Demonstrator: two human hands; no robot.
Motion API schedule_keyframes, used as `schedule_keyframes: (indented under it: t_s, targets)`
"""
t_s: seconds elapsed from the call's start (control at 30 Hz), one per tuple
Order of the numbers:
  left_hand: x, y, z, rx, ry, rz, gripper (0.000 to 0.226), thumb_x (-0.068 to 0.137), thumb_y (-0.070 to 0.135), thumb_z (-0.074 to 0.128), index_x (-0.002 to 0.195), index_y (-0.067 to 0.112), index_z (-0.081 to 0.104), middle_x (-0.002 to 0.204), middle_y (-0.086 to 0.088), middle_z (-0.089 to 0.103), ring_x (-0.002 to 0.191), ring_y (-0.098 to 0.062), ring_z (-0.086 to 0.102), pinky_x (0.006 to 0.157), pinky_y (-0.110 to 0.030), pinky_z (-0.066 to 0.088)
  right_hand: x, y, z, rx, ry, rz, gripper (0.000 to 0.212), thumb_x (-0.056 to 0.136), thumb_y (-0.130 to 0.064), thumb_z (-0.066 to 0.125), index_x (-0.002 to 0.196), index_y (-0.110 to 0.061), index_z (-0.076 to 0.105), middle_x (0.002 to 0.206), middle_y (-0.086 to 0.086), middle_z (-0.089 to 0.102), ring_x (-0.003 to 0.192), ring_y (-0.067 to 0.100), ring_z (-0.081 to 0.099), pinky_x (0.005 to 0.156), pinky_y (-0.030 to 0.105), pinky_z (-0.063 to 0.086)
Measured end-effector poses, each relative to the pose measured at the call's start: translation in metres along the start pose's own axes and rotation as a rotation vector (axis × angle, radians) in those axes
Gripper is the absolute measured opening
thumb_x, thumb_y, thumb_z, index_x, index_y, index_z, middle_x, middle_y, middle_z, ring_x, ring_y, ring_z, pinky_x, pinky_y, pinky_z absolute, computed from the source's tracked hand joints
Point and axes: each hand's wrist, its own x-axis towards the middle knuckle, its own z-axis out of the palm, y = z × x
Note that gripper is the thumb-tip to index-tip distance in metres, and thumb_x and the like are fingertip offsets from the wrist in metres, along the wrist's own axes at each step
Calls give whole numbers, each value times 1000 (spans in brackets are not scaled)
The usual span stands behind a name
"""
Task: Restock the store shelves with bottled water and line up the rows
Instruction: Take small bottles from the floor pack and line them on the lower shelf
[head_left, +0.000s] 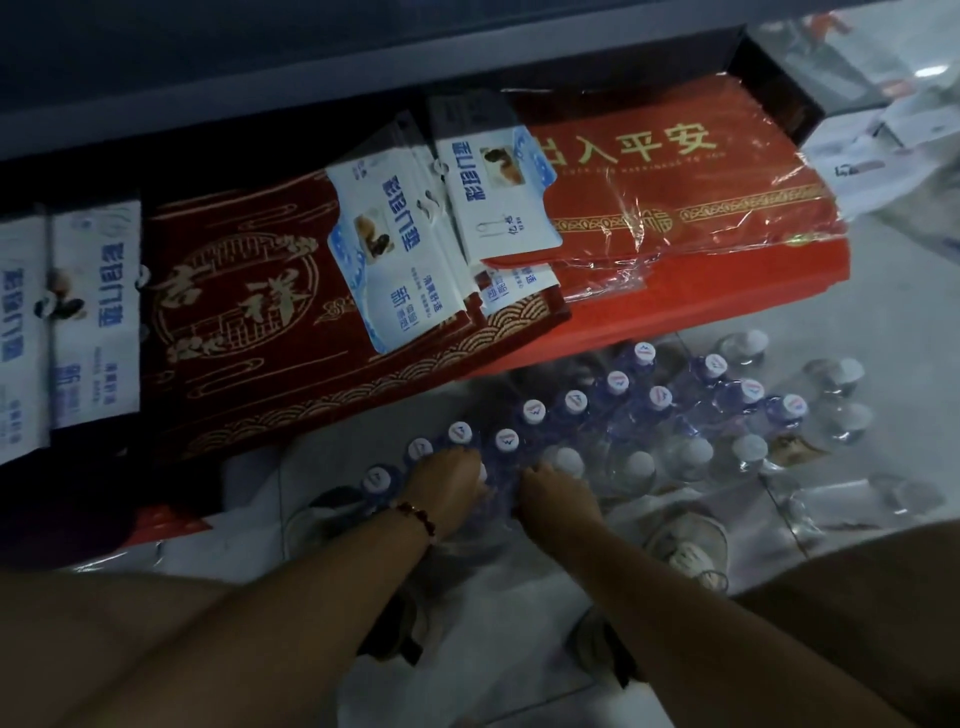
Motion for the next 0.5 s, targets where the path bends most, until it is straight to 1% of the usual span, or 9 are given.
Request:
schedule_keyframes:
  t_s: [0.07, 0.13, 0.23, 0.27, 0.33, 0.37, 0.4, 0.47, 0.5]
  targets:
    - [-8, -1, -24, -4, -6, 26, 22, 101, 25, 50, 112, 10, 63, 116, -7, 69, 106, -26, 66, 91, -36, 50, -3, 1, -28, 12, -50, -20, 34, 97, -39, 56, 121, -16, 63, 123, 9, 63, 112, 28, 61, 89, 39, 51]
    - [-23, 1, -60, 5, -14, 81, 21, 99, 29, 57, 109, 11, 59, 112, -7, 64, 103, -28, 64, 81, -34, 47, -9, 0, -63, -20, -63, -54, 41, 95, -48, 52, 116, -16, 65, 116, 8, 65, 109, 30, 63, 86, 38, 50]
    - [-58, 3, -121, -85, -16, 173, 19, 97, 34, 60, 98, 17, 53, 91, 2, 58, 89, -22, 64, 71, -32, 46, -35, -5, -127, -64, -48, -141, 38, 98, -49, 44, 97, -16, 64, 96, 5, 61, 97, 28, 64, 76, 34, 49]
    - [-72, 2, -139, -135, -2, 184, 21, 98, 36, 57, 96, 17, 50, 85, 5, 58, 81, -17, 63, 65, -28, 46, -44, -6, -147, -52, -19, -185, 39, 97, -50, 43, 97, -18, 65, 92, 3, 62, 92, 26, 65, 75, 34, 51]
    - [-98, 3, -173, -288, 40, 193, 25, 99, 43, 55, 97, 19, 47, 79, 7, 58, 68, -8, 56, 58, -25, 43, -67, -10, -187, -31, 83, -310, 39, 94, -54, 44, 107, -23, 65, 95, -1, 67, 87, 21, 66, 74, 36, 55]
    - [-109, 5, -187, -380, 59, 200, 24, 100, 45, 53, 98, 22, 47, 78, 7, 56, 65, -7, 54, 59, -26, 41, -77, -13, -206, -18, 110, -357, 36, 94, -53, 47, 107, -23, 64, 93, -3, 66, 83, 19, 65, 72, 36, 55]
    - [-118, 7, -199, -461, 86, 198, 22, 102, 46, 51, 100, 25, 46, 79, 6, 55, 66, -7, 52, 62, -28, 41, -85, -15, -224, 15, 111, -388, 32, 97, -50, 50, 101, -21, 63, 90, -4, 64, 79, 16, 63, 70, 34, 53]
    - [-125, 11, -219, -623, 198, 179, 21, 102, 50, 45, 103, 29, 47, 87, 4, 59, 76, -10, 57, 72, -35, 45, -93, -20, -251, 132, 133, -434, 25, 99, -46, 52, 92, -24, 60, 87, -7, 59, 78, 9, 59, 70, 31, 49]
    - [-126, 14, -226, -725, 286, 155, 23, 102, 51, 46, 103, 28, 50, 92, -1, 63, 83, -12, 61, 79, -37, 47, -96, -24, -260, 232, 161, -446, 21, 100, -46, 51, 93, -27, 59, 90, -9, 61, 81, 7, 60, 72, 28, 47]
